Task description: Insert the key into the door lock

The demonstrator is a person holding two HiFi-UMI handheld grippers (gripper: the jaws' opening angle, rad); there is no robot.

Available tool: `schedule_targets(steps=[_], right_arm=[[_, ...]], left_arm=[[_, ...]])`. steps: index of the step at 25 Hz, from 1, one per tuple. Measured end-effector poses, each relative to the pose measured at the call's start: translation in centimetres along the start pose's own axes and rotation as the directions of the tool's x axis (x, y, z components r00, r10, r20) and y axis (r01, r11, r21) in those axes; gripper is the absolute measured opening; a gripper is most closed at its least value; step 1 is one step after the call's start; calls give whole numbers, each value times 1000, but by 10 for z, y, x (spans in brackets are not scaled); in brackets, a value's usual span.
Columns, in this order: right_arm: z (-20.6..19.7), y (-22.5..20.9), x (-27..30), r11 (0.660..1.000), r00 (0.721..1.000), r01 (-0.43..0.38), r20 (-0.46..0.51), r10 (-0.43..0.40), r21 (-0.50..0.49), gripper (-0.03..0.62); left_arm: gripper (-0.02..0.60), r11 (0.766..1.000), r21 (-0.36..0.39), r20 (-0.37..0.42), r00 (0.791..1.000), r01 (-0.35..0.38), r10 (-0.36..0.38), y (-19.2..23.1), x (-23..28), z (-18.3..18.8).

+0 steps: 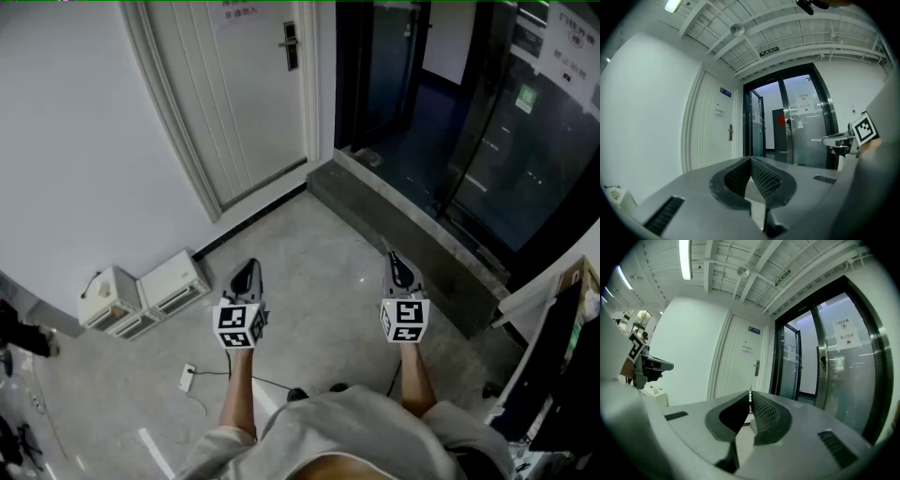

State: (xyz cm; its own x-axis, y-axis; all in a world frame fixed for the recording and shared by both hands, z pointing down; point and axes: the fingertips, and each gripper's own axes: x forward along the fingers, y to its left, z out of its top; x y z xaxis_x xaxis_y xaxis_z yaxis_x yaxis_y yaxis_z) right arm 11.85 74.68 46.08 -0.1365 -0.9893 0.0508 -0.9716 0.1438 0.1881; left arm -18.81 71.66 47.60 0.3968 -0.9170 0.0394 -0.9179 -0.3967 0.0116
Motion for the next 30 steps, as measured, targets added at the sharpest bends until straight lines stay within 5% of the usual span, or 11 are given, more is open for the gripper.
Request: schedule_targets(steps=[20, 30], right_arm=[[-10, -32, -1, 998, 998, -57, 23, 57, 9, 29], [-24, -56, 55, 994, 994, -106, 8, 106, 6, 29]], left_arm=[[18, 1000, 14, -4, 1000, 1, -1, -51, 28, -4], [18, 1000, -4, -27, 999, -23, 23, -58, 83, -20]])
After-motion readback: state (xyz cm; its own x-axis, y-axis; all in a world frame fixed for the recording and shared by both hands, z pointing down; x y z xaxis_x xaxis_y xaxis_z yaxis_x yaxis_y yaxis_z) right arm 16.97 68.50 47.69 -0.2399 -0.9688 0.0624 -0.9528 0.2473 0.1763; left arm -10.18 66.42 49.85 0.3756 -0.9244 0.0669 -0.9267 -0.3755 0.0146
